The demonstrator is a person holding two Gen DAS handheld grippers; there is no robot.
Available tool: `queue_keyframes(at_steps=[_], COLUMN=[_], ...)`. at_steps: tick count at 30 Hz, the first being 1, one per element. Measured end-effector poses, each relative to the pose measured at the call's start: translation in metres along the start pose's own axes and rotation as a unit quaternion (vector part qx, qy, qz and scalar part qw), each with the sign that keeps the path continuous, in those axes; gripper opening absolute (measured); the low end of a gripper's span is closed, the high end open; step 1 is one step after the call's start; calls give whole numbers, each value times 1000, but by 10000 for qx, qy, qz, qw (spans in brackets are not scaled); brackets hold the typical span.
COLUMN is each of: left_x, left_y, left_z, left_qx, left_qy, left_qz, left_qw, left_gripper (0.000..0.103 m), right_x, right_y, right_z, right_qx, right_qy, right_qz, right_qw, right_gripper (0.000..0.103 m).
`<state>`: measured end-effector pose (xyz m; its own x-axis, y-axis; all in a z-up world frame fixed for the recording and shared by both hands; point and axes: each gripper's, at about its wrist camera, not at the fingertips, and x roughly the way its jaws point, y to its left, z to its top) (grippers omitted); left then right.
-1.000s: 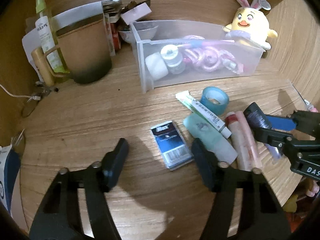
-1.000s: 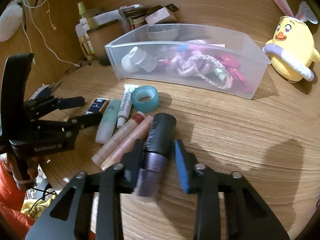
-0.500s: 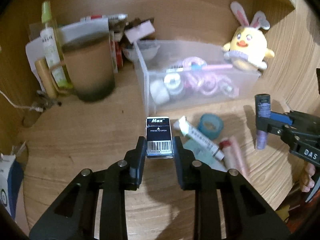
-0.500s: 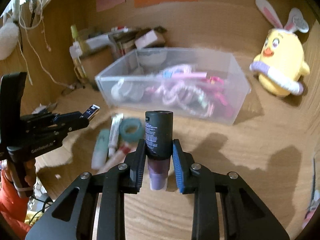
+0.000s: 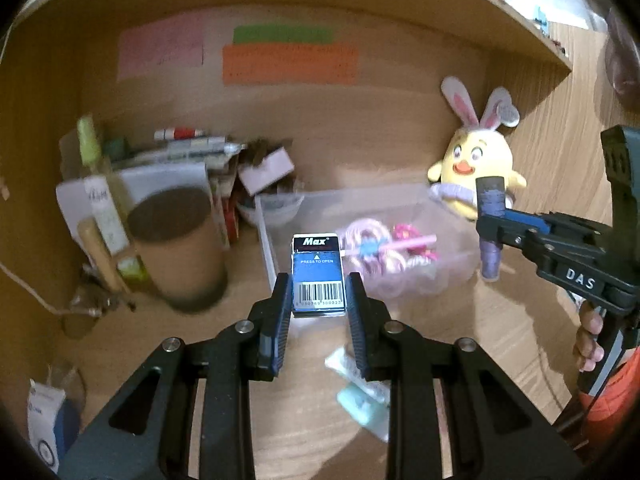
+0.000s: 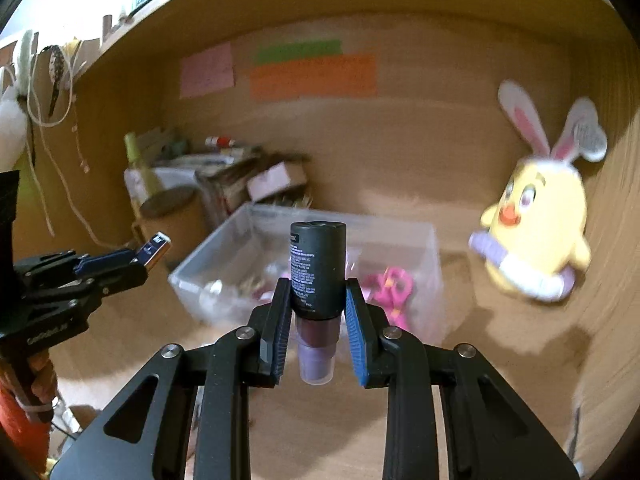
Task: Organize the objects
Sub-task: 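Carry the staple box and cosmetic bottle into the clear box and open both tools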
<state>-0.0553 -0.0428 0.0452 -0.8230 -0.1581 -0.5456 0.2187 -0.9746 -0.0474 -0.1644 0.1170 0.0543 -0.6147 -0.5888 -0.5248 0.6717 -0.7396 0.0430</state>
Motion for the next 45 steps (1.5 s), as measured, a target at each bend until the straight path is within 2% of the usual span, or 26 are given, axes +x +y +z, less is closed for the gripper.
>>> queue_keyframes(at_steps=[6,15,20,28,31,34,36,40,42,44,45], left_x=[12,61,89,104,100,90,79,58,49,41,37], left_y=[4,8,2,-14,-16,-21,-25,-29,-28,-26,-24], left_z=[19,21,17,15,17,17,17,15,13,7,3], left_qx=[-79,-82,-39,84,102,219,305,447,447,405,404], left_qy=[48,580,968,1103,1089,949,789,571,528,477,474], left_qz=[-227,-189,-292,-350,-399,-307,-212,-95,-102,-73,-44], left_qw=[9997,9981,9949,9932,9932,9948,9962,9973,9976,9980,9980], left_gripper=[27,27,27,27,28,41,55,63,83,91,92], right_x=[14,65,87,94,88,74,65,47,37,30,26], right_y=[-11,-35,-38,-41,-42,-39,-33,-20,-11,0,5], right_z=[21,11,3,-1,1,3,4,1,-4,-11,-16], right_qx=[-103,-142,-208,-113,-23,-34,-91,-160,-211,-326,-386], right_qy=[-49,657,970,1174,1134,991,911,822,794,797,798], right_qz=[-302,-597,-600,-459,-367,-340,-294,-145,-71,19,47], right_qw=[9995,9960,9933,9920,9929,9945,9954,9964,9966,9963,9961], right_gripper=[24,24,23,24,34,42,45,56,61,67,69])
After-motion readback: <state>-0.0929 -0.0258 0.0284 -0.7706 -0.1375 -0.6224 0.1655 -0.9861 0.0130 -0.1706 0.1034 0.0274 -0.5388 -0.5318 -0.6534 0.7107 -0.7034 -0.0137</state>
